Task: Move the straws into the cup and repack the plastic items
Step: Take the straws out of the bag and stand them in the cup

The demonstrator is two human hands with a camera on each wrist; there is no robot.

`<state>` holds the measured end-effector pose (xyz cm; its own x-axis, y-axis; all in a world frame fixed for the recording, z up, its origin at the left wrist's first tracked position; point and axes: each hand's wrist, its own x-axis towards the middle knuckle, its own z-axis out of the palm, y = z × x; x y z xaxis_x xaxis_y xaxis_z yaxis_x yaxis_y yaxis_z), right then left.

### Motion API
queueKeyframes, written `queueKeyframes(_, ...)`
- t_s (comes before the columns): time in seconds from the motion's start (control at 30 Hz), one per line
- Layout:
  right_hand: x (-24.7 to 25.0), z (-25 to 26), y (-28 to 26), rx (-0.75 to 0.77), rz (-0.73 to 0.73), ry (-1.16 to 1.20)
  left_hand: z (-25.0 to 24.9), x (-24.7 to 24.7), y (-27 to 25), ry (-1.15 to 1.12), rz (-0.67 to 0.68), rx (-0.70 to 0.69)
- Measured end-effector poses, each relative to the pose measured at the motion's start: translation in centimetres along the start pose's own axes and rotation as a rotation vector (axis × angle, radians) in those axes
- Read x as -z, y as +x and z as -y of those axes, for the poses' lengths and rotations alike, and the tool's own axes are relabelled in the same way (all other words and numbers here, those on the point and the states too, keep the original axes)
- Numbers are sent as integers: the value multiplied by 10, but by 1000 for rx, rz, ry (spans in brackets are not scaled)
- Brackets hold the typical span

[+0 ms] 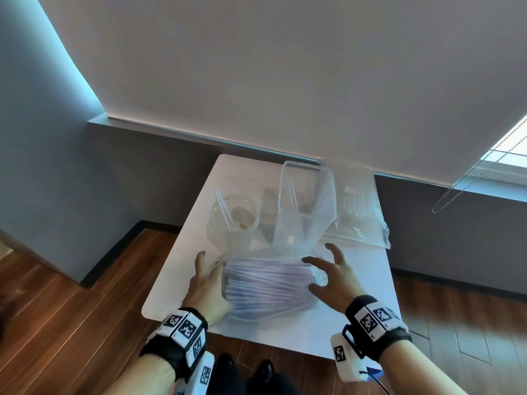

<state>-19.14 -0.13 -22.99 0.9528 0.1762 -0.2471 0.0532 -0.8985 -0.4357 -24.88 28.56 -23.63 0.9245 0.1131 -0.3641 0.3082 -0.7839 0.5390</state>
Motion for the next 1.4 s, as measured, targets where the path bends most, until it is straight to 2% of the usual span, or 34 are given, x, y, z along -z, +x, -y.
queueKeyframes(0.1,1,4,-16,-24,139,-22,5,-6,-6,102,106,3)
queueKeyframes(0.23,-15,9,-23,-104,235,-104,4,-21,-5,151,99,44)
queueKeyframes(0.47,-24,16,-17,-124,108,-131,-1,-27,6,48,75,88)
queueKeyframes(0.6,-6,35,-13,-170,-8,-300,-3,-19,15,-4,60,52)
queueKeyframes(0.67,-3,57,-17,-67,-180,-369,-4,-17,14,-63,47,30)
queueKeyframes(0.7,-6,70,-17,31,-272,-366,-3,-16,12,-90,29,31)
queueKeyframes(0.73,-11,81,-16,130,-302,-346,-4,-17,10,-99,8,33)
queueKeyframes(0.8,-27,105,-10,302,-191,-276,-6,-18,8,-76,-39,49)
queueKeyframes(0.87,-49,121,-1,370,-34,-284,-6,-20,6,-54,-70,65)
queueKeyframes(1.0,-75,136,19,397,36,-428,-5,-26,7,-32,-88,46)
queueKeyframes(1.13,-80,135,28,429,21,-524,-5,-25,9,-86,-59,63)
queueKeyframes(1.4,-76,126,31,455,42,-496,7,-21,12,-238,-8,-12)
